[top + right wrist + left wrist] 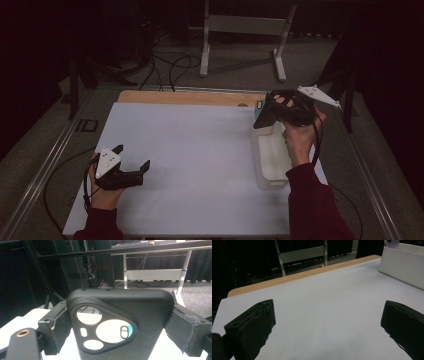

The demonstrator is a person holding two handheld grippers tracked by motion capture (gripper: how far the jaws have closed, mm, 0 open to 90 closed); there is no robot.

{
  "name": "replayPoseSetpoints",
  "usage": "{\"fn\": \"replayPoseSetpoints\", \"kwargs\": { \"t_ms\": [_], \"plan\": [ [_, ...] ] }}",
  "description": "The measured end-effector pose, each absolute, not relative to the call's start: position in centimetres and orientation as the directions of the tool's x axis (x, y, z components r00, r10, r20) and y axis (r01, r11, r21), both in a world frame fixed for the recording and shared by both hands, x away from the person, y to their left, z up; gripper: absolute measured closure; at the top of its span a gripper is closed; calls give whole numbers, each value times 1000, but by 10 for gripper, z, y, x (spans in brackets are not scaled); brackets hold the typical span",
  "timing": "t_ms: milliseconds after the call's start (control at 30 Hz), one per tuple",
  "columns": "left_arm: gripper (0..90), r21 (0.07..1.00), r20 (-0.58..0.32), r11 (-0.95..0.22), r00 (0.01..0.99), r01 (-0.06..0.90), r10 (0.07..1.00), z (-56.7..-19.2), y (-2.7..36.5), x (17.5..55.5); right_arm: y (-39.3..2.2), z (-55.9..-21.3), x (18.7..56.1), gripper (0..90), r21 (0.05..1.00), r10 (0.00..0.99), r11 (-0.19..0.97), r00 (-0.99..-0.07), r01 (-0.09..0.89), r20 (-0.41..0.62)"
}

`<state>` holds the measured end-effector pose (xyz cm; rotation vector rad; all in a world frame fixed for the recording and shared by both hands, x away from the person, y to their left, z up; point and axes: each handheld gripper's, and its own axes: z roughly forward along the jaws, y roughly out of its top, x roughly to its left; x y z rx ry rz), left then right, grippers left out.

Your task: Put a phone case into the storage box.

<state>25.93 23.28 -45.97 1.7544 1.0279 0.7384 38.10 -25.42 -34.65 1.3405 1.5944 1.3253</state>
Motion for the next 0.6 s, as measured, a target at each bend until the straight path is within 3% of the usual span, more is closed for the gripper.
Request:
{"fn": "replayPoseSetpoints", "kwargs": {
  "t_ms": [600],
  "plan": [
    [3,929,28,-195,465,314,885,-459,233,259,-261,-359,398,135,943,977,-23,-192,333,91]
  ]
}}
